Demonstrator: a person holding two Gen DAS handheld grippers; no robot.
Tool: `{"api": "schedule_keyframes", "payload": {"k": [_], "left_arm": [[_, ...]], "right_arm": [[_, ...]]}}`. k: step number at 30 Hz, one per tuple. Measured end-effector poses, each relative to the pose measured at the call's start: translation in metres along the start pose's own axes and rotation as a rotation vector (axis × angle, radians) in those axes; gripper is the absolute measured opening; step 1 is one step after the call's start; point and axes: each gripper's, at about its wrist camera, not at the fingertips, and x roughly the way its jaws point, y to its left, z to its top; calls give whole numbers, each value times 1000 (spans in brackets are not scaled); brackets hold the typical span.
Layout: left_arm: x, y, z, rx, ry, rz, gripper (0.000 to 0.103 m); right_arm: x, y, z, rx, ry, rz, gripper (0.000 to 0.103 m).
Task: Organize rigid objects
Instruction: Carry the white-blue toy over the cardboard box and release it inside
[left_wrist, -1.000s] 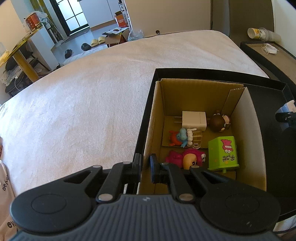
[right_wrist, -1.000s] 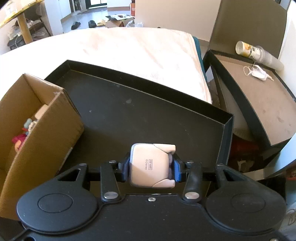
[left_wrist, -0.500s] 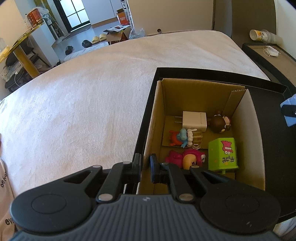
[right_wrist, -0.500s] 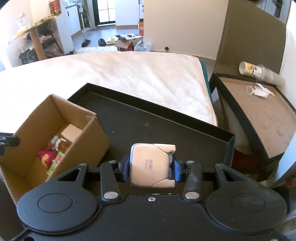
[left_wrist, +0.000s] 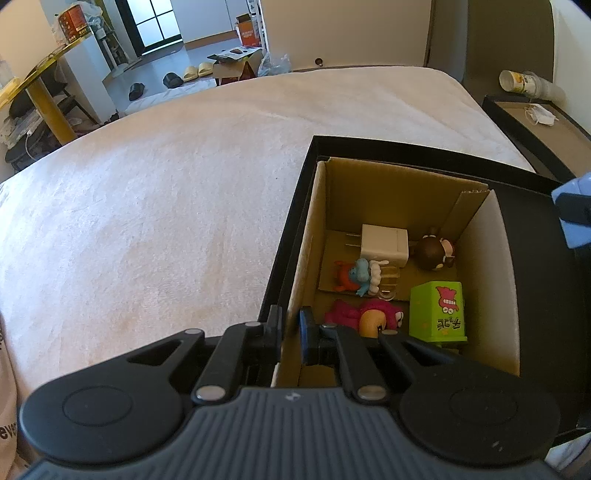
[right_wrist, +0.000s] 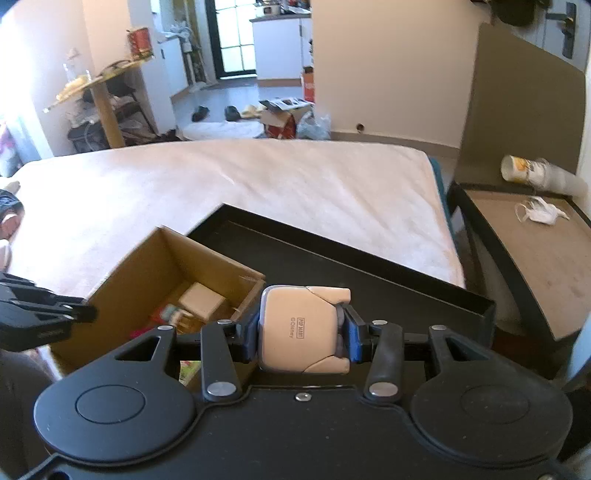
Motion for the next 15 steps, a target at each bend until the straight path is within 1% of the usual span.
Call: {"api": "schedule_keyframes", "payload": {"k": [5,9,15], "left_arm": [[1,5,1,-32,4,-24,8],[1,8,0,-38,3,-33,8],[1,10,-1,-42,-2,-47,8]], "right_arm": [[0,21,7,-28,-15,28,44],[6,44,15,-53,-22,68,44],[21,70,18,-94,4,99,44]]}}
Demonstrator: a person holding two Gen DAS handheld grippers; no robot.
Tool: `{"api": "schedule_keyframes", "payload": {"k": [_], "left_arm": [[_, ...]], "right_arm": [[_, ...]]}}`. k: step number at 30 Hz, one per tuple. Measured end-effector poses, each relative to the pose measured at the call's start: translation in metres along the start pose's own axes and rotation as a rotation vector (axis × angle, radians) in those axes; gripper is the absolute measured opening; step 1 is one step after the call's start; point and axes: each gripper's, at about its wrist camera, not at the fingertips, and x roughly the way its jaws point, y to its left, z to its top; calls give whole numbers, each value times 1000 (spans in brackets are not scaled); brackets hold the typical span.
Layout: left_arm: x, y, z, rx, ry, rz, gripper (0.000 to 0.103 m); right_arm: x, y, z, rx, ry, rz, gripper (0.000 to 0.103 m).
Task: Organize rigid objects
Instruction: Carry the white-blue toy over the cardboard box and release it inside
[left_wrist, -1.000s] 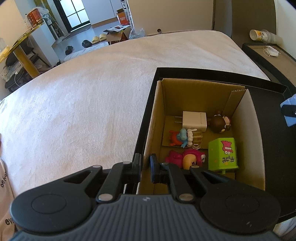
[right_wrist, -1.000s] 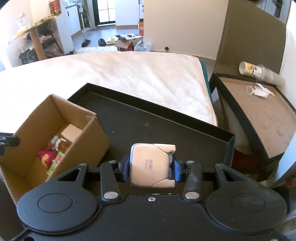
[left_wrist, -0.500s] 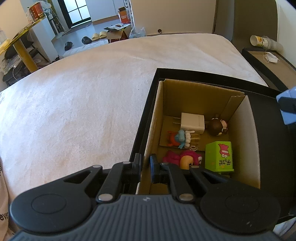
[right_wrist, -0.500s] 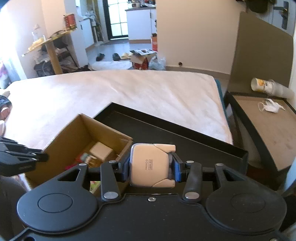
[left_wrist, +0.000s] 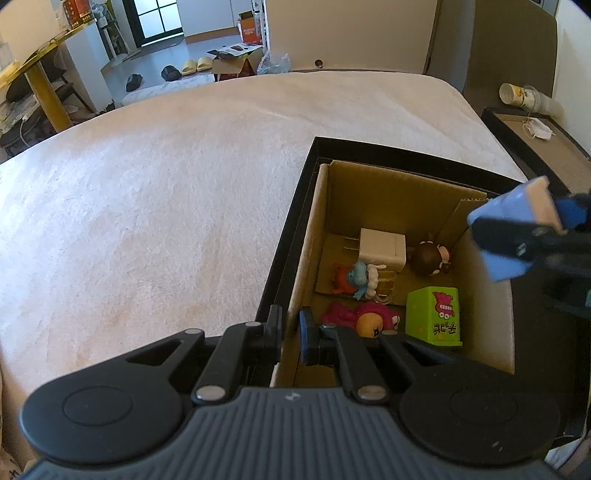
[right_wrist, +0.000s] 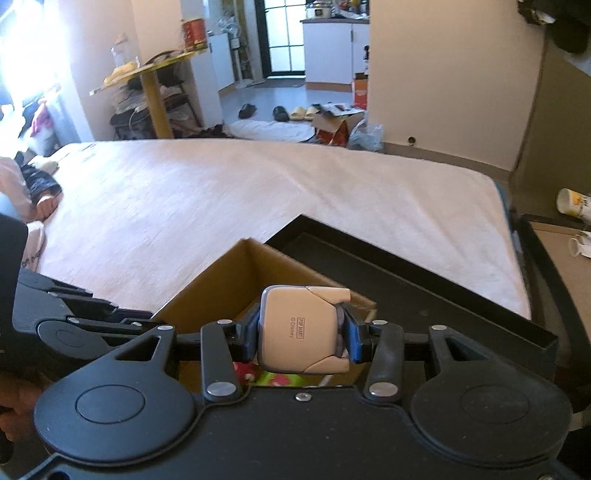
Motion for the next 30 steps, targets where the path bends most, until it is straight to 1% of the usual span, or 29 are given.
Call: {"api": "schedule_keyframes", "payload": {"k": [5,12,19,23,30], "left_arm": [[1,0,0,8,-5,-9,8],[1,1,0,4,-5,-17,8],[0,2,0,8,-5,-24,8],[1,3,1,10,-3,-30,8],[1,4,1,14,-1,-37,8]], "right_arm": [[11,13,-2,-12,37,14,44],[21,17,-7,6,84,54,44],[30,21,-13,17,139,139,44],[36,23,-17,16,166,173,44],[44,34,-23,-32,212,175,44]]}}
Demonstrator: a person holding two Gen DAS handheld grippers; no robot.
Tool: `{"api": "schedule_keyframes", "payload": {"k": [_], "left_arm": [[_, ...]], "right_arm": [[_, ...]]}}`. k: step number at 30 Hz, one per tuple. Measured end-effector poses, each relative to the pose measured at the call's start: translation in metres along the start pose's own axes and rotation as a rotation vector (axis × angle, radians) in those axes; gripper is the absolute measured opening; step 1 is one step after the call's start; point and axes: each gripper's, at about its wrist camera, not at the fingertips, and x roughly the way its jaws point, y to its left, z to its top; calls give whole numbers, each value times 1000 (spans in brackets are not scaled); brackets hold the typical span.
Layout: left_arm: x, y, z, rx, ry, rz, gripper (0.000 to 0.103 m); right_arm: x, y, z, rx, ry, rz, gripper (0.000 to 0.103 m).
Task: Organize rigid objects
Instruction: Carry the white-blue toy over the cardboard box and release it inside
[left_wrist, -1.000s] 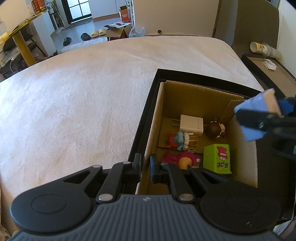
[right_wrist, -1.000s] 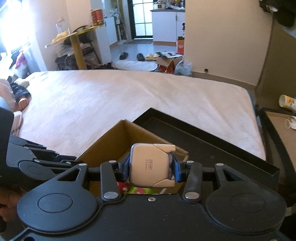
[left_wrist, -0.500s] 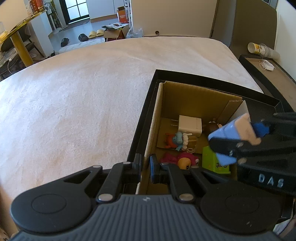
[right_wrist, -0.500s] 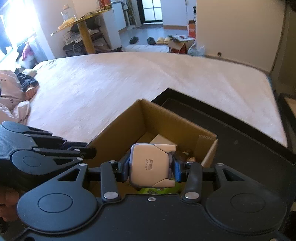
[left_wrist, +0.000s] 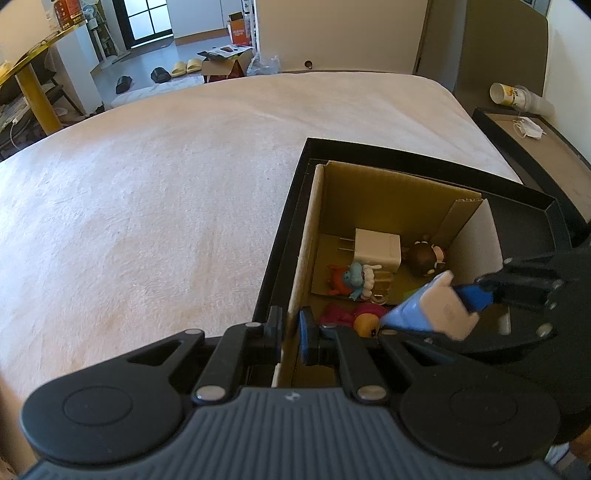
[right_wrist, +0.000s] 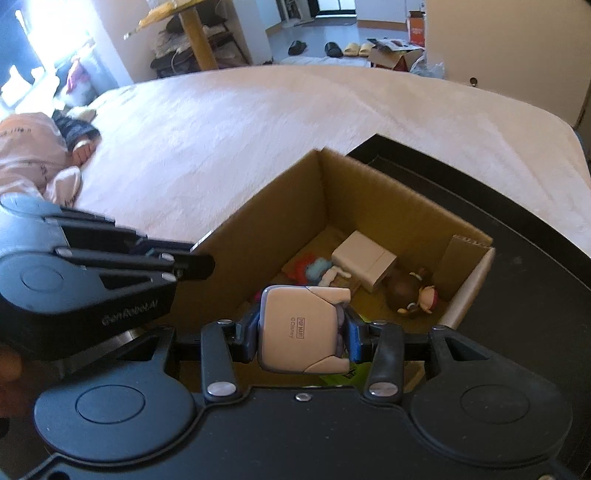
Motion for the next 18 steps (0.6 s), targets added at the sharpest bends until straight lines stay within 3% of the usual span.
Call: {"api": "schedule_keyframes", "payload": {"k": [18], "left_arm": [[-3,-4,2,22,1,13,8]], "right_arm": [[9,14,-2,-64,24,-79,45]]}}
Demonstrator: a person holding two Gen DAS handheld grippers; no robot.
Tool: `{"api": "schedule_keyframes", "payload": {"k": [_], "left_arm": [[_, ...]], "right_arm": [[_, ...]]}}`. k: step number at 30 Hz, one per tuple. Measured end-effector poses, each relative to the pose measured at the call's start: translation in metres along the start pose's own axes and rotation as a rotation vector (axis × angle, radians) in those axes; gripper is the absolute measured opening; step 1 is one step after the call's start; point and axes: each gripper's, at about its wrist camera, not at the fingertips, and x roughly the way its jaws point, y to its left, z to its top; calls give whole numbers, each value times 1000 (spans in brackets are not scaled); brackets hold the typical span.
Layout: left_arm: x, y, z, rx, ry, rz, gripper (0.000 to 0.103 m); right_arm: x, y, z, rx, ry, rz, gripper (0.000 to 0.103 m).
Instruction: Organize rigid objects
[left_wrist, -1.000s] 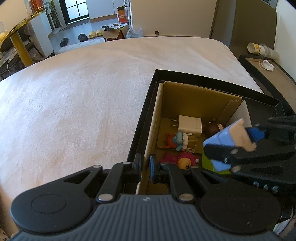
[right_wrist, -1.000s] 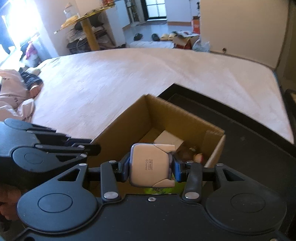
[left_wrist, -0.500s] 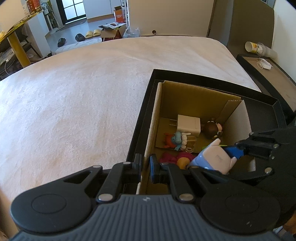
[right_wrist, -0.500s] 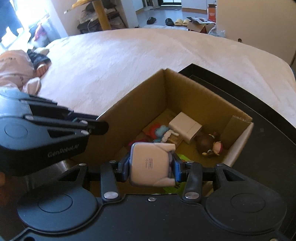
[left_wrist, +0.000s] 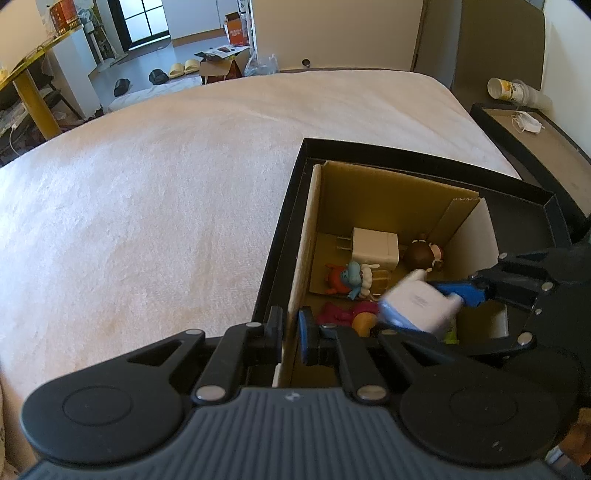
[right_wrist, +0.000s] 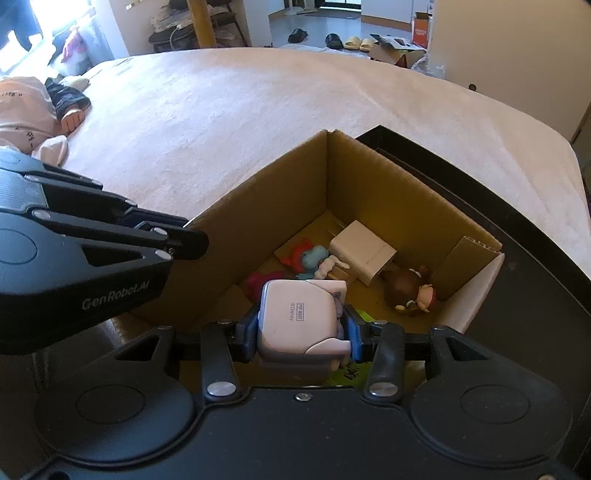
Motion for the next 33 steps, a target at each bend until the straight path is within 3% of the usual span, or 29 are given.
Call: {"api": "schedule_keyframes", "payload": {"k": [16,23,29,31,33], "left_arm": [[-27,-8,0,13,-28,2,8],[-58,-6,9,-8,-64,-14,8],[-81,-4,13,-15,-92,-40,12],[-88,-3,13,-21,-97,-48,14],[-95,-2,12,-27,-105,-49,19]], "right_arm": [[-42,-20,2,95,-134,-6,45],[-71,-41,-7,199,-189,-34,46],[-100,-61,-16,312,-242,-55,55],[-109,-62,-20,337,-259,-76,63],[-118,-61,-24,358,-277,-98,80]]}}
